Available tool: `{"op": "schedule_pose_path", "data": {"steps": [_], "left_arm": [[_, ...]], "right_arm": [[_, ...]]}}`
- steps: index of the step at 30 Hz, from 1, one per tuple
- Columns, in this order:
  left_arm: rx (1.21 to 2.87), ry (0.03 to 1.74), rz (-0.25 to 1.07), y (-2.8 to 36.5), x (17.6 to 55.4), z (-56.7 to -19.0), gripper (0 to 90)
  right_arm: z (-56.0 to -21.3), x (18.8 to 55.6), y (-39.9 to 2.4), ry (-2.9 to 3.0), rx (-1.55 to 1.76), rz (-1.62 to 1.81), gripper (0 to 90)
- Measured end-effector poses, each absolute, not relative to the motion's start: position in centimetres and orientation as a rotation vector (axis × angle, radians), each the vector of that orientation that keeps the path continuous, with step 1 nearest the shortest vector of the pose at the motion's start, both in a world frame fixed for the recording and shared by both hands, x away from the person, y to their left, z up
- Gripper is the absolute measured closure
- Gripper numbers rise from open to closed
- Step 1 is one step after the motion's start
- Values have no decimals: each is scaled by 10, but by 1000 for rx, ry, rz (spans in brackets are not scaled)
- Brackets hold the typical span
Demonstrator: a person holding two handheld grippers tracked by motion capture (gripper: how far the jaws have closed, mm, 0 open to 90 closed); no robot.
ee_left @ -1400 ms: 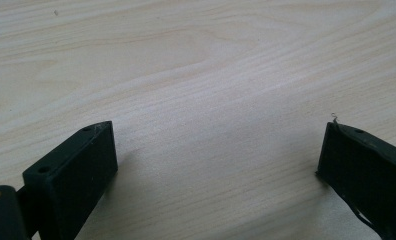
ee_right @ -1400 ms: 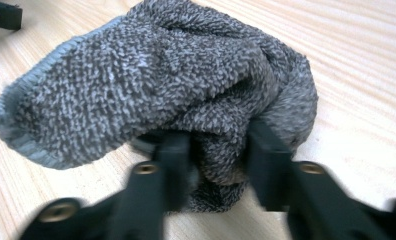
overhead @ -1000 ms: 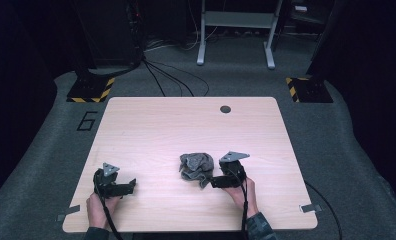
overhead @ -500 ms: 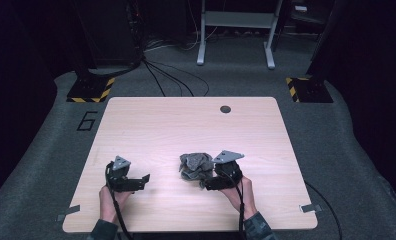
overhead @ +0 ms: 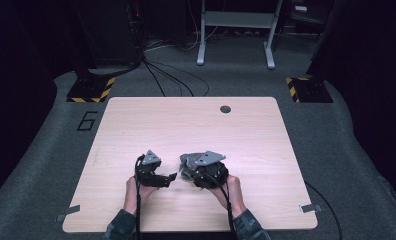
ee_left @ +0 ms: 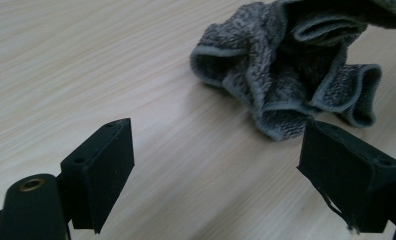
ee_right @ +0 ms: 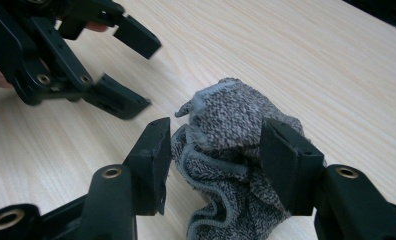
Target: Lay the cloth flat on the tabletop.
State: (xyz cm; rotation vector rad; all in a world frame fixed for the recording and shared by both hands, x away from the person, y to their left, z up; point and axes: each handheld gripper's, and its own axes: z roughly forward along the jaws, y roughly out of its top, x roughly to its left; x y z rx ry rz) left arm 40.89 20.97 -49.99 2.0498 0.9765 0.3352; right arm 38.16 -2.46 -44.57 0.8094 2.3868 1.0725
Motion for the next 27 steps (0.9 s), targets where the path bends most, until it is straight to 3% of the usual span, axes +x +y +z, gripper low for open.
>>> {"op": "schedule_pose_path", "data": {"steps": [3, 8, 12, 14, 16, 25, 27], "left_arm": [[2063, 959, 323, 199, 413, -500, 176], [2086, 951, 353, 184, 417, -503, 267], [2105, 946, 371, 178, 419, -505, 416], [2111, 941, 374, 177, 419, -506, 547], [2114, 944, 378, 176, 420, -507, 570], [2085, 959, 393, 180, 422, -508, 851], [2083, 960, 398, 181, 421, -507, 857]], "right_arm": [[-446, 380, -18, 2372, 778, 1033, 472], [-447, 379, -12, 2363, 766, 1012, 582], [-448, 381, -15, 2367, 798, 1026, 682], [-448, 382, -18, 2371, 803, 1029, 722], [-449, 384, -22, 2376, 791, 1040, 758], [-448, 385, -39, 2340, 844, 1079, 845], [-448, 384, -41, 2329, 861, 1086, 849]]}}
